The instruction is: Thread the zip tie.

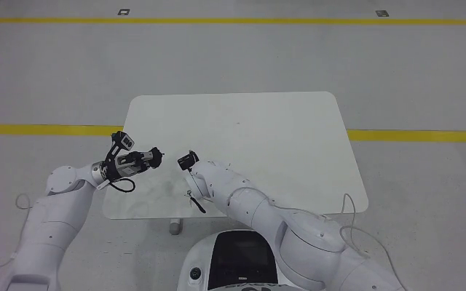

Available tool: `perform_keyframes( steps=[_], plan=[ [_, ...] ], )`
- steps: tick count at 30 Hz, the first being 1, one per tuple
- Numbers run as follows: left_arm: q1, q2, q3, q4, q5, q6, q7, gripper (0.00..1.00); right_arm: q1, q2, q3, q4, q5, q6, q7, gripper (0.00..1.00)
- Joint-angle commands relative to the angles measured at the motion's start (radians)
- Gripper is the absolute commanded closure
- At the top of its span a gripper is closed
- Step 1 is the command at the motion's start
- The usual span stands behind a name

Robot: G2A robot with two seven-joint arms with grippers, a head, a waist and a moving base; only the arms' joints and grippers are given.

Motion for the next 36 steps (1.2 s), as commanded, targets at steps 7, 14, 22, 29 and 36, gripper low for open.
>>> perform_keyframes(
  steps=[7, 14, 22, 29, 36],
  plan=[
    [0.0, 0.0, 0.0, 0.0, 0.0, 0.0, 0.0, 1.0, 0.003, -0.002, -0.036, 0.011, 0.028, 0.0, -0.025, 0.8],
    [0.0, 0.0, 0.0, 0.0, 0.0, 0.0, 0.0, 1.0, 0.009, -0.005, -0.07, 0.019, 0.05, 0.0, -0.026, 0.83],
    [0.0, 0.0, 0.0, 0.0, 0.0, 0.0, 0.0, 1.0, 0.018, -0.009, -0.103, 0.032, 0.076, 0.0, -0.027, 0.94],
    [0.0, 0.0, 0.0, 0.0, 0.0, 0.0, 0.0, 1.0, 0.026, -0.011, -0.113, 0.045, 0.093, 0.0, -0.032, 1.0],
    [0.0, 0.0, 0.0, 0.0, 0.0, 0.0, 0.0, 1.0, 0.044, -0.012, -0.112, 0.046, 0.106, 0.0, -0.035, 1.0]
  ],
)
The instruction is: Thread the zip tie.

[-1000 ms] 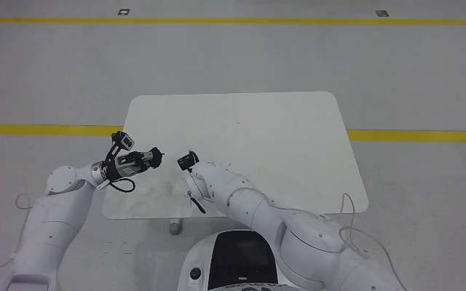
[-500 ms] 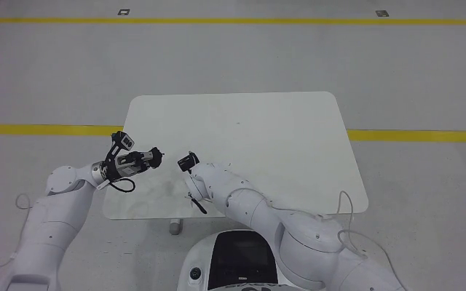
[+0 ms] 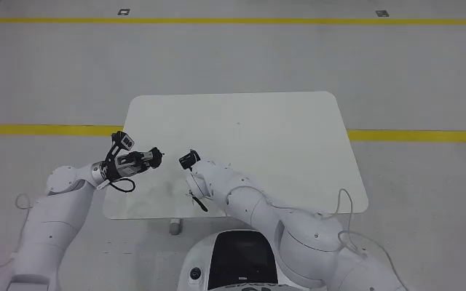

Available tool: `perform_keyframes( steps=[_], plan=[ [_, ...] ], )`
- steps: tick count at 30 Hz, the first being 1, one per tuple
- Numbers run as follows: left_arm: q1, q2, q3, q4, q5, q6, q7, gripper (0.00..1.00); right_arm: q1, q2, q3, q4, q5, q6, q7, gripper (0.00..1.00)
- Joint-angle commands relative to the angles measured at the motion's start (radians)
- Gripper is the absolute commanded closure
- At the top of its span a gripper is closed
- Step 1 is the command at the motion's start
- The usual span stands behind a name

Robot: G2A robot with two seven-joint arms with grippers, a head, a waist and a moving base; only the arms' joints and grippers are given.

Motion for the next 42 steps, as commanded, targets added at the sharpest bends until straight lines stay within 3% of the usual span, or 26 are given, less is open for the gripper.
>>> perform_keyframes(
  steps=[1, 20, 42],
  plan=[
    [0.0, 0.0, 0.0, 0.0, 0.0, 0.0, 0.0, 1.0, 0.007, 0.0, 0.001, -0.003, 0.008, 0.0, -0.002, 1.0],
    [0.0, 0.0, 0.0, 0.0, 0.0, 0.0, 0.0, 1.0, 0.043, 0.008, 0.019, -0.002, 0.03, 0.0, 0.014, 1.0],
    [0.0, 0.0, 0.0, 0.0, 0.0, 0.0, 0.0, 1.0, 0.036, 0.015, 0.149, 0.023, 0.008, 0.0, -0.104, 1.0]
  ],
)
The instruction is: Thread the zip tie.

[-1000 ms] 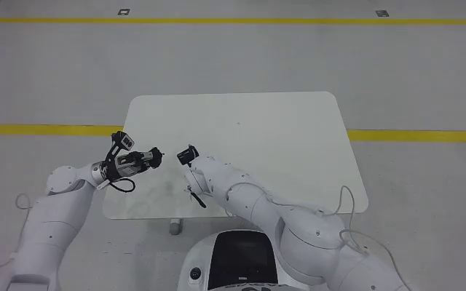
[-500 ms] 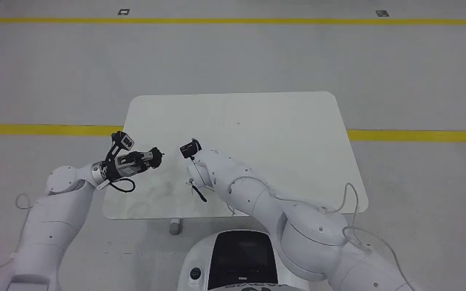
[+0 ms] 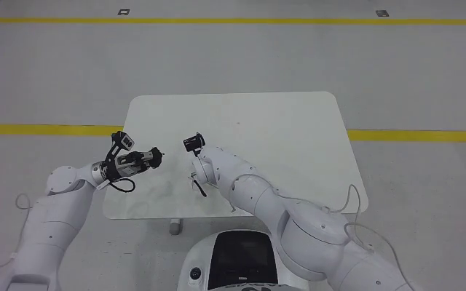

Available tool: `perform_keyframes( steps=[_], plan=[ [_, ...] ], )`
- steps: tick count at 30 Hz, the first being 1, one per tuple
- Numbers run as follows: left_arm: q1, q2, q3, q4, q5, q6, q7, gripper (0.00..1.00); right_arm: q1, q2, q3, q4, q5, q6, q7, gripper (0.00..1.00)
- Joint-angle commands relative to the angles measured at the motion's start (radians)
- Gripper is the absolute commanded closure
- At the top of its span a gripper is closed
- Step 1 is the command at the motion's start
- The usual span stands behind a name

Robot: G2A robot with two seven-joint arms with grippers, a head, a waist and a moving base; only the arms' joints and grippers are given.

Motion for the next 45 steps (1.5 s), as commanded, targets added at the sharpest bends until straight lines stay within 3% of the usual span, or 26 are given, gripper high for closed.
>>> perform_keyframes(
  steps=[1, 12, 20, 31, 39, 45],
  plan=[
    [0.0, 0.0, 0.0, 0.0, 0.0, 0.0, 0.0, 1.0, -0.004, 0.001, 0.01, -0.007, -0.005, 0.0, -0.007, 1.0],
    [0.0, 0.0, 0.0, 0.0, 0.0, 0.0, 0.0, 1.0, -0.022, 0.022, 0.078, -0.084, -0.026, 0.0, -0.005, 1.0],
    [0.0, 0.0, 0.0, 0.0, 0.0, 0.0, 0.0, 1.0, -0.041, 0.079, 0.172, -0.166, 0.01, -0.028, 0.021, 1.0],
    [0.0, 0.0, 0.0, 0.0, 0.0, 0.0, 0.0, 1.0, -0.041, 0.079, 0.172, -0.166, 0.01, -0.028, 0.021, 1.0],
    [0.0, 0.0, 0.0, 0.0, 0.0, 0.0, 0.0, 1.0, -0.067, 0.147, 0.301, -0.176, 0.096, -0.227, -0.005, 1.0],
    [0.0, 0.0, 0.0, 0.0, 0.0, 0.0, 0.0, 1.0, -0.134, 0.233, 0.426, -0.281, 0.127, -0.343, 0.017, 1.0]
  ],
)
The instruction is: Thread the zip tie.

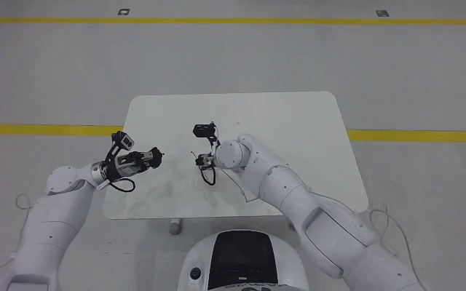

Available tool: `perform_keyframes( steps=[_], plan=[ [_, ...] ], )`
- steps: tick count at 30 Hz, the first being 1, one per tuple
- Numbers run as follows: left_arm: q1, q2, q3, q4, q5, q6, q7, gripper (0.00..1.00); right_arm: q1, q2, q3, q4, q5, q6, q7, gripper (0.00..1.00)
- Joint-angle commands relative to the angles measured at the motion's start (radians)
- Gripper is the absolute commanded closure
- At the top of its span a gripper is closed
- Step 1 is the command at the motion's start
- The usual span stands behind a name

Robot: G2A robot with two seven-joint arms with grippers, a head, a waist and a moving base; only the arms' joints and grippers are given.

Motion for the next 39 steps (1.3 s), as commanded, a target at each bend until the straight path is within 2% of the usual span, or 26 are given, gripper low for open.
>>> perform_keyframes(
  steps=[1, 4, 9, 12, 16, 21, 23, 25, 35, 37, 39],
  plan=[
    [0.0, 0.0, 0.0, 0.0, 0.0, 0.0, 0.0, 1.0, -0.028, 0.029, 0.043, -0.046, 0.002, -0.025, 0.014, 1.0],
    [0.0, 0.0, 0.0, 0.0, 0.0, 0.0, 0.0, 1.0, -0.091, 0.078, 0.119, -0.149, 0.001, -0.059, 0.046, 1.0],
    [0.0, 0.0, 0.0, 0.0, 0.0, 0.0, 0.0, 1.0, -0.242, 0.153, 0.262, -0.387, 0.01, -0.096, 0.113, 1.0],
    [0.0, 0.0, 0.0, 0.0, 0.0, 0.0, 0.0, 1.0, -0.33, 0.181, 0.326, -0.525, 0.03, -0.092, 0.134, 1.0],
    [0.0, 0.0, 0.0, 0.0, 0.0, 0.0, 0.0, 1.0, -0.401, 0.196, 0.359, -0.643, 0.069, -0.078, 0.126, 1.0],
    [0.0, 0.0, 0.0, 0.0, 0.0, 0.0, 0.0, 1.0, -0.431, 0.197, 0.358, -0.705, 0.114, -0.046, 0.054, 1.0],
    [0.0, 0.0, 0.0, 0.0, 0.0, 0.0, 0.0, 1.0, -0.438, 0.191, 0.356, -0.709, 0.159, 0.0, -0.011, 1.0],
    [0.0, 0.0, 0.0, 0.0, 0.0, 0.0, 0.0, 1.0, -0.438, 0.187, 0.347, -0.701, 0.192, 0.002, -0.043, 1.0],
    [0.0, 0.0, 0.0, 0.0, 0.0, 0.0, 0.0, 1.0, -0.438, 0.187, 0.347, -0.701, 0.192, 0.002, -0.043, 1.0],
    [0.0, 0.0, 0.0, 0.0, 0.0, 0.0, 0.0, 1.0, -0.449, 0.188, 0.33, -0.716, 0.178, -0.022, -0.05, 1.0],
    [0.0, 0.0, 0.0, 0.0, 0.0, 0.0, 0.0, 1.0, -0.466, 0.186, 0.326, -0.745, 0.209, -0.048, -0.092, 1.0]
  ],
)
